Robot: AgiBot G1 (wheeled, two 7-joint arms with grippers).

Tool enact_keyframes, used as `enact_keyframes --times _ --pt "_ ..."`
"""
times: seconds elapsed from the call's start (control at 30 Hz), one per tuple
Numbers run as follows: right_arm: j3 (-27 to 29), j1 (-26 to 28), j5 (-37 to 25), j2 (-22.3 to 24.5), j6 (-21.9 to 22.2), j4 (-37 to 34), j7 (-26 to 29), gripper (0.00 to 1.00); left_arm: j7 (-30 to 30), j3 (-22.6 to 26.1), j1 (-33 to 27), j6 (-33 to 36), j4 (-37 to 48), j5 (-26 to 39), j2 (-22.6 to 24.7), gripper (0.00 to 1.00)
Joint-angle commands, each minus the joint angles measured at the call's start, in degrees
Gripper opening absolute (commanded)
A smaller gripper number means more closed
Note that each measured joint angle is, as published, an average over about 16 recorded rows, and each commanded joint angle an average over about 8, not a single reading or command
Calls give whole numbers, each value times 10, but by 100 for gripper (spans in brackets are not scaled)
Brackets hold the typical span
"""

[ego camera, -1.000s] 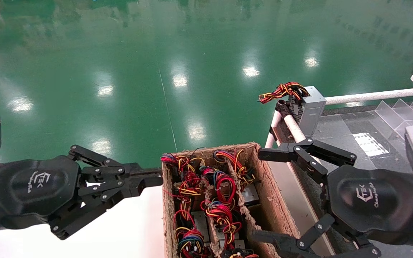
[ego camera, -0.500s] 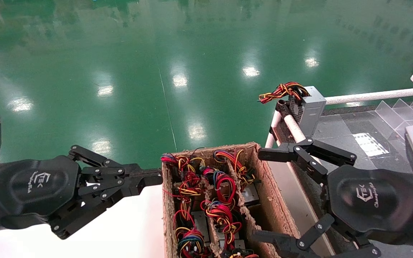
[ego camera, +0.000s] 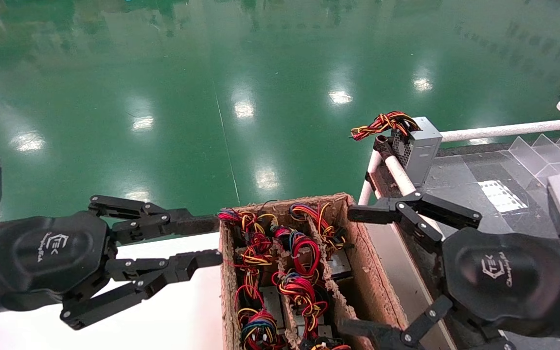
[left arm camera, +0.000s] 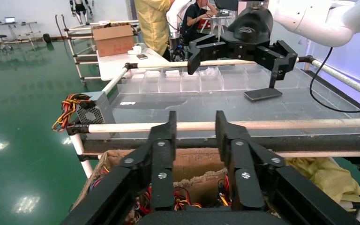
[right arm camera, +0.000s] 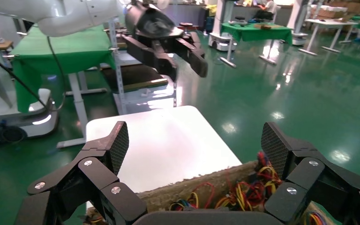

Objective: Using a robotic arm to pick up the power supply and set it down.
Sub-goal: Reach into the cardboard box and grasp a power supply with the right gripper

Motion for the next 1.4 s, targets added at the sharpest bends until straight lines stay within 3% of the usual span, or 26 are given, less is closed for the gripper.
enact_keyframes --times 0.03,0.43,0.63,0.93,1.3,1.33,1.4 --pt "-1 0 -4 0 4 -2 0 100 0 0 0 0 0 0 0 100" --pt "-24 12 -55 -21 45 -5 15 100 0 0 0 0 0 0 0 100" --pt "-66 44 -134 -61 94 -37 53 100 0 0 0 0 0 0 0 100" --pt "-143 135 -266 -164 150 -182 118 100 0 0 0 0 0 0 0 100" --pt "-171 204 -295 -253 136 -381 109 100 0 0 0 0 0 0 0 100" --pt "-171 207 -294 -257 134 -394 105 99 0 0 0 0 0 0 0 100" --pt "-170 212 -291 -264 130 -421 96 74 0 0 0 0 0 0 0 100"
